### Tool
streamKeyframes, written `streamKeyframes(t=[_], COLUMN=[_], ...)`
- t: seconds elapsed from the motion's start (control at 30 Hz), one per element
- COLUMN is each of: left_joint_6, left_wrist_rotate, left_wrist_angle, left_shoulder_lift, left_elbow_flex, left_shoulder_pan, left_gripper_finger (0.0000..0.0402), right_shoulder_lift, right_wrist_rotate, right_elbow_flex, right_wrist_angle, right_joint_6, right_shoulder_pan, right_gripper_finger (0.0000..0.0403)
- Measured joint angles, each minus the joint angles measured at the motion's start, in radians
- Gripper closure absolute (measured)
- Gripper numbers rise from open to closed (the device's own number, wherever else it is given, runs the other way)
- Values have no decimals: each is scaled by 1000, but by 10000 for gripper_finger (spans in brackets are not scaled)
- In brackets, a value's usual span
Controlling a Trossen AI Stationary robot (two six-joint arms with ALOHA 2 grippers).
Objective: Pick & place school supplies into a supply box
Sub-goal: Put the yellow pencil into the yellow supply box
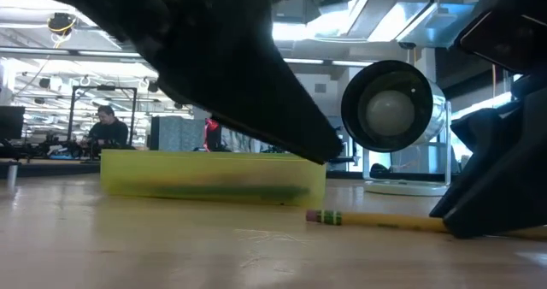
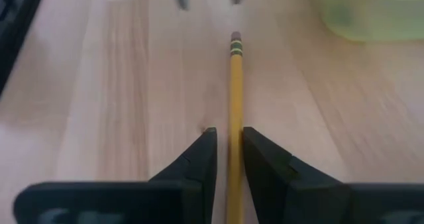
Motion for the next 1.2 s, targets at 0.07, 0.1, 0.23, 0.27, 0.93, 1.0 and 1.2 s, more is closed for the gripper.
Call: streamKeyframes(t=[0.07,0.1,0.23,0.27,0.93,1.0,1.2], left_joint_6=[33,48,63,58,31,30,27], left_wrist_rotate=[-24,-24,1,2,-80,-88,-72], left_wrist_angle=[-16,-16,-9,-6,201,208,221], left_shoulder_lift=[1,1,1,1,146,154,194], left_elbow_flex=[0,0,0,0,0,1,4], left_shoulder_pan=[0,2,14,15,-24,-24,-24], left_gripper_finger=[286,287,287,287,300,300,303], right_shoulder_lift=[0,0,0,0,0,0,0], right_wrist_rotate=[-4,-7,-16,-18,-44,-45,-46], right_elbow_flex=[0,0,0,0,0,0,0], right_wrist_angle=[10,13,23,24,28,30,31], right_joint_6=[0,-2,-20,-24,-19,-19,-17], right_shoulder_pan=[2,2,2,3,3,3,2], right_gripper_finger=[326,326,326,326,326,326,326])
